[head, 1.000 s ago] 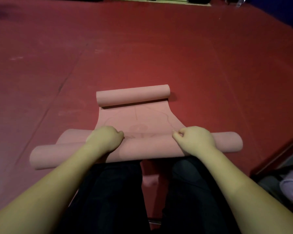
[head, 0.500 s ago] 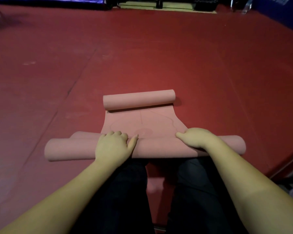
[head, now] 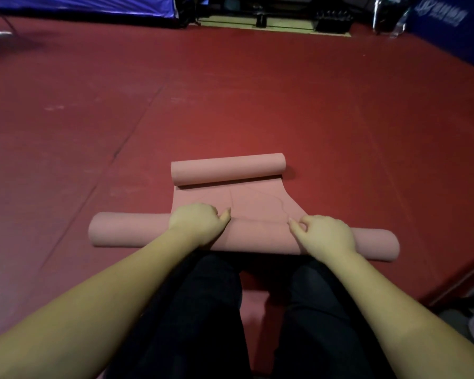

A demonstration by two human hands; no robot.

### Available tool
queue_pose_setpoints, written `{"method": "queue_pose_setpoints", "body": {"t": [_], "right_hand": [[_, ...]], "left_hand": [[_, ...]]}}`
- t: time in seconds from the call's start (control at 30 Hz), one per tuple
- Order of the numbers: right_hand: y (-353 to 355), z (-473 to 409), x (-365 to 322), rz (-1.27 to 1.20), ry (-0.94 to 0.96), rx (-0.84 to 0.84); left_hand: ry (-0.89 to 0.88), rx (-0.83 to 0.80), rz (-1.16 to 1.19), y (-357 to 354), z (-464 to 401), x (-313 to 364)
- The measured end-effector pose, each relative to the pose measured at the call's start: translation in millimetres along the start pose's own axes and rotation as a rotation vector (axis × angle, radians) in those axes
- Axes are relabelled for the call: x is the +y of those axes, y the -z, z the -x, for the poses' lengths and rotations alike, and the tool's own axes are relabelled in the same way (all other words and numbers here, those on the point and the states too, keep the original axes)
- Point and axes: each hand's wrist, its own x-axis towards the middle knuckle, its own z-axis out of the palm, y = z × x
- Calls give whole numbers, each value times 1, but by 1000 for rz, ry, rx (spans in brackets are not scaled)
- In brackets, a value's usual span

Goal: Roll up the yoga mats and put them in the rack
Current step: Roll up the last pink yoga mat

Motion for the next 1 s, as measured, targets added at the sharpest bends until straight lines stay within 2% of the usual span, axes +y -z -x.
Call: {"method": "queue_pose_setpoints", "body": {"t": [0.13, 0.23, 0.33, 0.4, 0.47, 0.53, 0.63, 0.7, 0.87, 0.93, 1.0], "right_hand": [[27, -22, 6, -73, -11, -196], [50, -28, 6, -132, -11, -435], [45, -24, 2, -131, -13, -621], [33, -20, -2, -115, 4, -680], [27, -21, -6, -119, 17, -686], [29, -22, -6, -137, 4, -688], [28, -26, -3, -171, -17, -710], [29, -31, -2, -199, -20, -721], [24, -37, -1, -186, -61, -678], [19, -35, 0, -177, -33, -518], [16, -31, -1, -185, 5, -272]], "left_hand": [[18, -74, -4, 30, -5, 3], [66, -280, 34, 45, -10, -2], [70, -469, 38, 26, 0, -6], [27, -498, -31, 4, 11, -7], [22, -335, -127, -1, 23, -5], [11, -50, -202, 1, 32, -1], [-50, 233, -47, -8, 52, 8], [-94, 362, -48, -22, 68, 12], [-104, 406, -108, -38, 74, 13], [-82, 359, -76, -35, 65, 9], [-77, 289, -65, -24, 56, 8]]}}
